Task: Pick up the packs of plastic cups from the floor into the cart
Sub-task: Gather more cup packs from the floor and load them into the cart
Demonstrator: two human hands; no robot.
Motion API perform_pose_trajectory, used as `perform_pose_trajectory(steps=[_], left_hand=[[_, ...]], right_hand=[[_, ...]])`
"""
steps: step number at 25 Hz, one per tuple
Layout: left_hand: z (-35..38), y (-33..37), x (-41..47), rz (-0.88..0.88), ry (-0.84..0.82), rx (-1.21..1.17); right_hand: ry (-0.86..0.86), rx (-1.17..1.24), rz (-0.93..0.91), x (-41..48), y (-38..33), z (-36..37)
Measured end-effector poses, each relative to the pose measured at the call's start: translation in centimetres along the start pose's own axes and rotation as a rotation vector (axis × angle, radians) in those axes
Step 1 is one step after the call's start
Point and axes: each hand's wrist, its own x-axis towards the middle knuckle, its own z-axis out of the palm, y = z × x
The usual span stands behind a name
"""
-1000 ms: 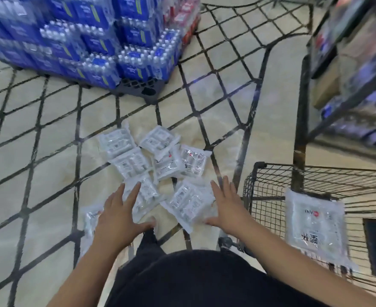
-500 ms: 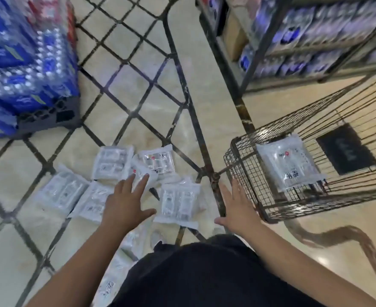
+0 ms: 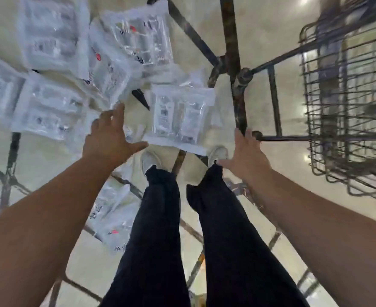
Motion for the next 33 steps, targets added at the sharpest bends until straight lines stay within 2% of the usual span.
perform_pose_trajectory(steps=[4,7,12,16,19,22,24,28,33], left_hand=[[11.2,-1.2,14.2,0.032,-0.069,-0.058],[18.1,-2.6,22.7,0.079,-0.09,-0.106],[25.1,-4.3,27.3,0.186,-0.123,-0.435],[26.8,-4.0,26.4,0.096,-0.04,-0.558],[23.7,-3.9,23.4,0.084,0.016,-0.589],[17.1,-3.9,17.8,0.053,0.058,-0.565],[11.2,-3.6,12.2,-0.007,0.1,-0.564],[0.8,-3.2,-0.5,-0.076,0.17,-0.708],[-11.8,0.1,-15.2,0.057,0.234,-0.725]], right_hand=[[-0.036,0.08,0.057,16.0,-1.9,6.2],[0.004,0.193,0.095,24.0,-2.9,11.1],[0.098,0.302,0.09,28.1,-3.0,15.4],[0.121,0.402,0.039,27.7,-2.8,15.4],[0.128,0.391,0.013,24.7,-3.6,13.3],[0.143,0.433,-0.044,18.8,-5.2,9.8],[0.146,0.484,-0.097,12.7,-6.6,6.0],[0.174,0.532,-0.177,-1.4,-8.4,-1.8],[0.237,0.502,-0.285,-19.6,-6.9,-12.6]])
